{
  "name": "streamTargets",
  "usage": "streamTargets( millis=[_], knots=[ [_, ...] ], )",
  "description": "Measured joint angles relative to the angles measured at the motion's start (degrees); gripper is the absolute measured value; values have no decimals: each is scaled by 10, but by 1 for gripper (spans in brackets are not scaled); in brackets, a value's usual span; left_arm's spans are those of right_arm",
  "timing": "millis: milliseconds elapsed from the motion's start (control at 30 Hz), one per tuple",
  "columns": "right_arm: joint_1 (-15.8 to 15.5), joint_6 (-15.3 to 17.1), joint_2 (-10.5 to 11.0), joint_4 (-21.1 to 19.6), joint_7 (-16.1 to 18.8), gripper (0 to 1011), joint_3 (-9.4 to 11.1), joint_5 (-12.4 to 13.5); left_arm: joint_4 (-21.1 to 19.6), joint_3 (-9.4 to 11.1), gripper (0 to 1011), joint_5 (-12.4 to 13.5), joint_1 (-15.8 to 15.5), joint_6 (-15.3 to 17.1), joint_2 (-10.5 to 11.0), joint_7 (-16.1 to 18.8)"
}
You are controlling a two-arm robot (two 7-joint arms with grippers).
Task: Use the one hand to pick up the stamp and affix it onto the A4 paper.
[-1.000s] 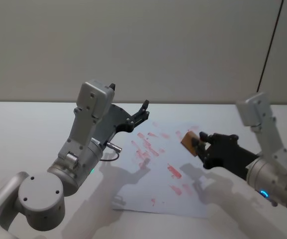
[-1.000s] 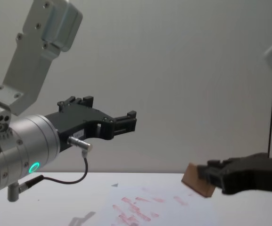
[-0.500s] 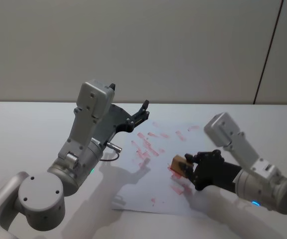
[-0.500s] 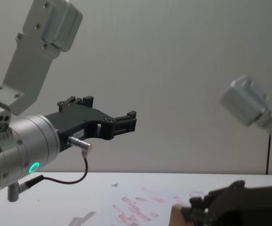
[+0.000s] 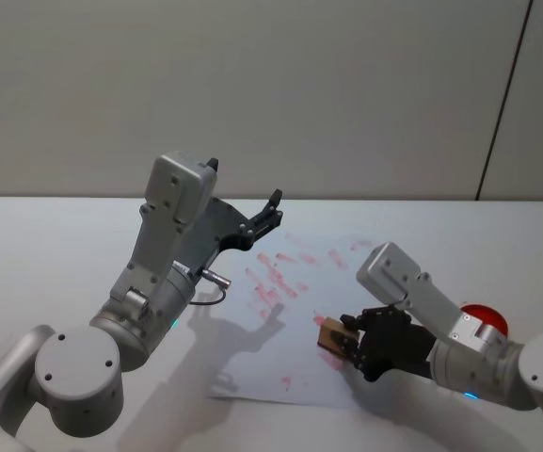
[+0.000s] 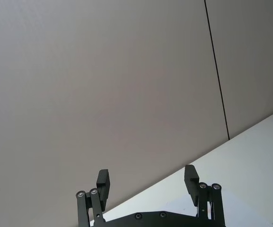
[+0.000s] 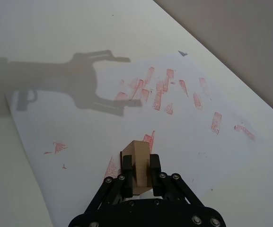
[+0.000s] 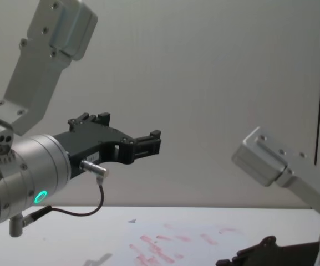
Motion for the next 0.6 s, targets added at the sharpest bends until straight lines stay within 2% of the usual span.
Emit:
streamTargets(
  millis=[400, 600],
  knots=[
    [8, -2, -7, 19, 0, 209, -6, -5, 0, 0, 1003, 0, 0, 0, 0, 0],
    [11, -5, -10, 25, -6, 209, -8, 2, 0, 0, 1003, 0, 0, 0, 0, 0]
  ],
)
